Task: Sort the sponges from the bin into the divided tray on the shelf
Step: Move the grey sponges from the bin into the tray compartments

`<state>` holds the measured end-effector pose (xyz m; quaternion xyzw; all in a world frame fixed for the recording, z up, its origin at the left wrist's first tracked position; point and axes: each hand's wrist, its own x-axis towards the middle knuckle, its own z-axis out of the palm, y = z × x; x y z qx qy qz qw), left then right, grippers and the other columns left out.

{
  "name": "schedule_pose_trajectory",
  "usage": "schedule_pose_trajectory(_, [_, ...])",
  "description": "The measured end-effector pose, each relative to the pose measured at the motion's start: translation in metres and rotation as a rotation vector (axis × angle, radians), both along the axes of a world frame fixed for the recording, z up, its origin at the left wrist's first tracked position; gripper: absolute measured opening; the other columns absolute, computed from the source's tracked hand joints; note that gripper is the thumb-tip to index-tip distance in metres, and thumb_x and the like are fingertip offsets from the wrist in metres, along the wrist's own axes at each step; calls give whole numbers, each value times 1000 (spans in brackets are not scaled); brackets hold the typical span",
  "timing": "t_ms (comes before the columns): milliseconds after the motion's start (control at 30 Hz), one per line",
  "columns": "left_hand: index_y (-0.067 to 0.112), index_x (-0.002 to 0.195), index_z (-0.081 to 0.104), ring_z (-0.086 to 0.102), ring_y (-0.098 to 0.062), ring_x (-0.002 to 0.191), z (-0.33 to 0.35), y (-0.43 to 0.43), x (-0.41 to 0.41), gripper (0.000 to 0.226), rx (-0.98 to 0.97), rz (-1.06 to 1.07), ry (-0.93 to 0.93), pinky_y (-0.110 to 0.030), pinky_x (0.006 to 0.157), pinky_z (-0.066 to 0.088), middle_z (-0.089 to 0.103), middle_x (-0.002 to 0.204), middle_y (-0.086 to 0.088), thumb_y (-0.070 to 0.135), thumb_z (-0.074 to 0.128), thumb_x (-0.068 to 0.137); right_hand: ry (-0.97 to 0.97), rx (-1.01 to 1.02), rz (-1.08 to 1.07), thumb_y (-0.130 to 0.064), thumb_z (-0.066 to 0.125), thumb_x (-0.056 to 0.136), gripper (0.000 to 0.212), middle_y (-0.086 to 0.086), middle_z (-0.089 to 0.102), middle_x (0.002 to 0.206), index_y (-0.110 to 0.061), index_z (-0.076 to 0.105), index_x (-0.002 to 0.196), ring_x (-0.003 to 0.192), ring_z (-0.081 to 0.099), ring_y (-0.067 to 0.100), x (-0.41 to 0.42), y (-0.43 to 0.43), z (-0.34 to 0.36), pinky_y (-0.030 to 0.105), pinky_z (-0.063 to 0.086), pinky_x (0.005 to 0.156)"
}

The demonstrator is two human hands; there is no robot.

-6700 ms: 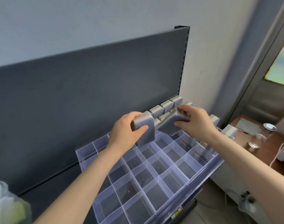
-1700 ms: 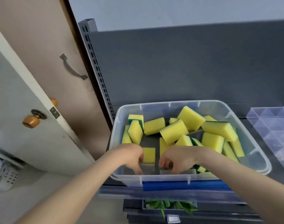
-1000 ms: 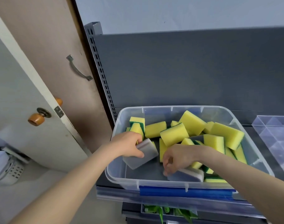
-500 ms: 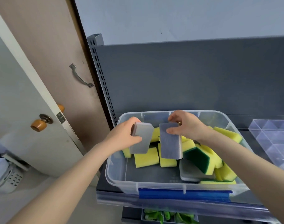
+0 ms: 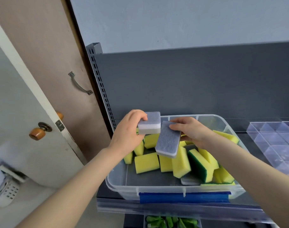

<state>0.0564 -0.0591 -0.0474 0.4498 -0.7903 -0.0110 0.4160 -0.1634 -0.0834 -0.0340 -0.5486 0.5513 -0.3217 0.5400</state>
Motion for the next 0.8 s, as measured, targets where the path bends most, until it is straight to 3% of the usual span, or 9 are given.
schedule_pose_trajectory(100, [17, 97, 55, 55, -13, 103, -1, 5, -3, 37, 203, -99, 90, -33, 81, 49, 57, 108, 5, 20, 75, 66, -46, -3, -16, -14, 58, 91, 27, 5, 66, 101, -9, 58, 118, 88, 63, 13, -1, 1, -2, 23, 52, 63])
schedule_pose_trajectory(167, [18, 95, 61, 55, -12, 106, -1, 9, -5, 28, 456, -186, 320, -26, 85, 49, 60, 105, 6, 37, 67, 75, -59, -6, -25, -13, 58, 91, 27, 5, 66, 102, -9, 58, 118, 90, 63, 15, -3, 3, -4, 25, 53, 67])
schedule_pose_trajectory(267, [16, 90, 65, 59, -17, 100, 0, 7, -9, 11, 653, -132, 639, -24, 84, 48, 65, 96, 5, 25, 58, 91, -65, 7, 4, -14, 59, 91, 29, 8, 65, 108, -11, 57, 119, 97, 62, 19, -7, 4, -5, 28, 53, 73])
schedule_pose_trajectory(300, [17, 95, 64, 59, -16, 99, 1, 6, -9, 5, 657, -62, 624, -20, 81, 48, 65, 99, 6, 17, 62, 90, -70, 8, 28, -13, 59, 91, 27, 8, 66, 107, -11, 58, 118, 97, 63, 19, -8, 5, -6, 28, 53, 73])
schedule_pose_trajectory(367, [21, 116, 55, 55, -11, 109, 2, 3, -9, 41, 741, -2, 544, -16, 83, 44, 59, 116, 6, 6, 71, 81, -64, -12, 79, -9, 58, 90, 24, 6, 66, 103, -12, 60, 114, 92, 63, 17, -9, 6, -6, 26, 52, 72])
schedule_pose_trajectory(467, [27, 139, 38, 48, -14, 122, 4, 1, -4, 74, 938, -69, 524, -30, 97, 44, 48, 134, 3, 0, 71, 79, -54, -41, 143, -4, 57, 88, 22, 2, 67, 95, -13, 64, 108, 86, 64, 13, -11, 7, -7, 24, 52, 71])
schedule_pose_trajectory(633, [31, 135, 44, 52, -8, 116, 4, 2, -2, 70, 1075, -206, 441, -14, 79, 49, 50, 133, 1, -2, 70, 80, -10, -85, 171, -2, 62, 84, 28, 0, 68, 96, -17, 64, 107, 87, 63, 11, -12, 9, -7, 24, 50, 76])
schedule_pose_trajectory(733, [25, 124, 55, 57, -13, 113, 4, 3, -4, 60, 1061, -200, 366, -25, 90, 50, 62, 121, -3, -2, 75, 74, 28, -124, 187, 2, 63, 82, 32, 2, 67, 102, -16, 63, 109, 91, 62, 13, -13, 12, -6, 25, 49, 80])
schedule_pose_trajectory(800, [20, 113, 61, 63, -10, 95, 7, 3, -5, 49, 1013, -173, 335, -23, 81, 52, 68, 105, -2, 0, 78, 72, 86, -179, 181, 4, 66, 79, 37, 3, 67, 107, -14, 62, 111, 96, 61, 15, -15, 13, -3, 26, 50, 82])
